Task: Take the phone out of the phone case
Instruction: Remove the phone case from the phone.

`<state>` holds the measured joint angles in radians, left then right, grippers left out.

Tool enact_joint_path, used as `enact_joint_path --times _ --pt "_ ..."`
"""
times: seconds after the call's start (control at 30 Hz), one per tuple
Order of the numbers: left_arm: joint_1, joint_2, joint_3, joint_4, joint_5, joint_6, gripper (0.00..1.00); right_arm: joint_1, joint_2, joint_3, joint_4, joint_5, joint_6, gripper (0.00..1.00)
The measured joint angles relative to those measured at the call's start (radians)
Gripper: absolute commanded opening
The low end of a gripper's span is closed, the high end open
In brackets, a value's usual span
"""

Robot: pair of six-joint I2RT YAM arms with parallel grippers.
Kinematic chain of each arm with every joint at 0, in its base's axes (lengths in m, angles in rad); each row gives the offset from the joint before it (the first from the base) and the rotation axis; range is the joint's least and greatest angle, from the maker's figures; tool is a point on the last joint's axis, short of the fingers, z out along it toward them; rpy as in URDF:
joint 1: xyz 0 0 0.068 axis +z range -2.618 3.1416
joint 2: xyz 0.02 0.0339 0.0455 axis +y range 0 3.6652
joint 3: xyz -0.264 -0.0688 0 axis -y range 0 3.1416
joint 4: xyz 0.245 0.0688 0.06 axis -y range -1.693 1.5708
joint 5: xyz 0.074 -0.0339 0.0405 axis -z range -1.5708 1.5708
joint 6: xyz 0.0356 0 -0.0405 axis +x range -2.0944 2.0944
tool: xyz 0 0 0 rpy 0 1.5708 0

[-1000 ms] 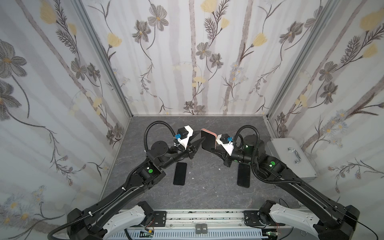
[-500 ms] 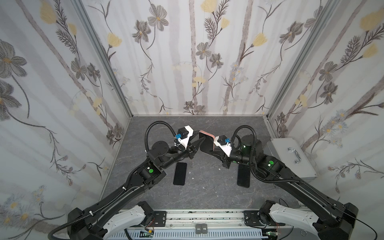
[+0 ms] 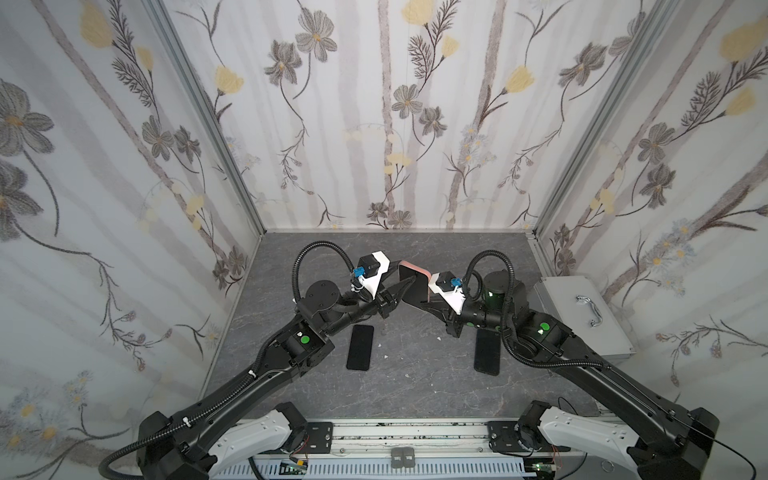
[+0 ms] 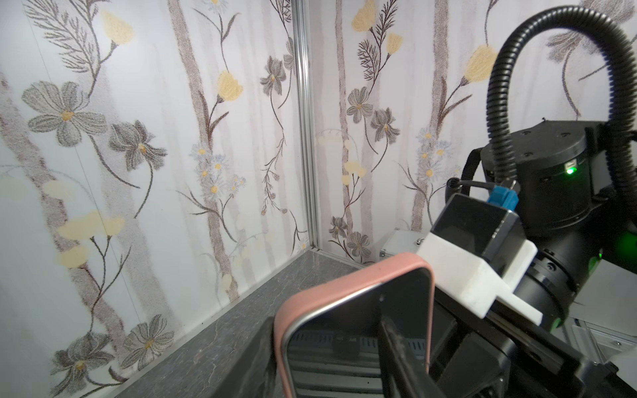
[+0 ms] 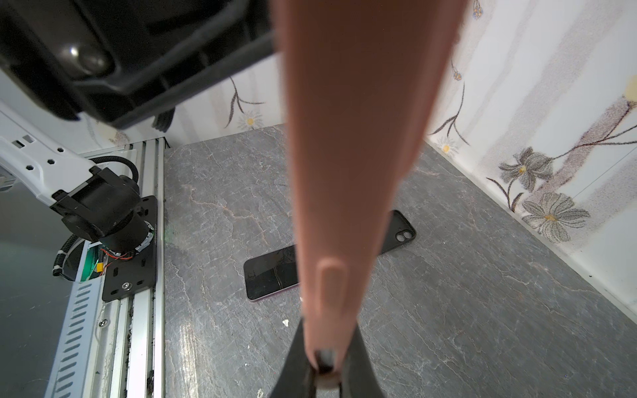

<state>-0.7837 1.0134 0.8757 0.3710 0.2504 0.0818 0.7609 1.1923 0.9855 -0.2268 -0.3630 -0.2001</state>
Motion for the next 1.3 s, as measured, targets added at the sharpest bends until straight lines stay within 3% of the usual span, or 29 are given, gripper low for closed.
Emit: enact_joint_path --times 0.17,0.33,0.7,1.3 --pt "-0.001 0.003 0.000 -0.001 0.029 0.000 0.59 0.001 -0.017 -0.021 0.013 -0.008 -0.007 0.00" --pt "-0.001 -0.015 0.000 -0.002 -0.026 0.000 0.62 -0.002 -0.044 -0.050 0.036 0.036 0.003 0.00" --pt "-0.001 -0.045 -0.005 -0.002 -0.039 0.016 0.46 -0.008 -0.031 -0.039 0.060 0.125 0.042 0.00" --pt "-0.001 -0.025 -0.005 -0.002 -0.027 0.016 0.45 -0.008 -0.015 -0.034 0.059 0.061 0.027 0.00"
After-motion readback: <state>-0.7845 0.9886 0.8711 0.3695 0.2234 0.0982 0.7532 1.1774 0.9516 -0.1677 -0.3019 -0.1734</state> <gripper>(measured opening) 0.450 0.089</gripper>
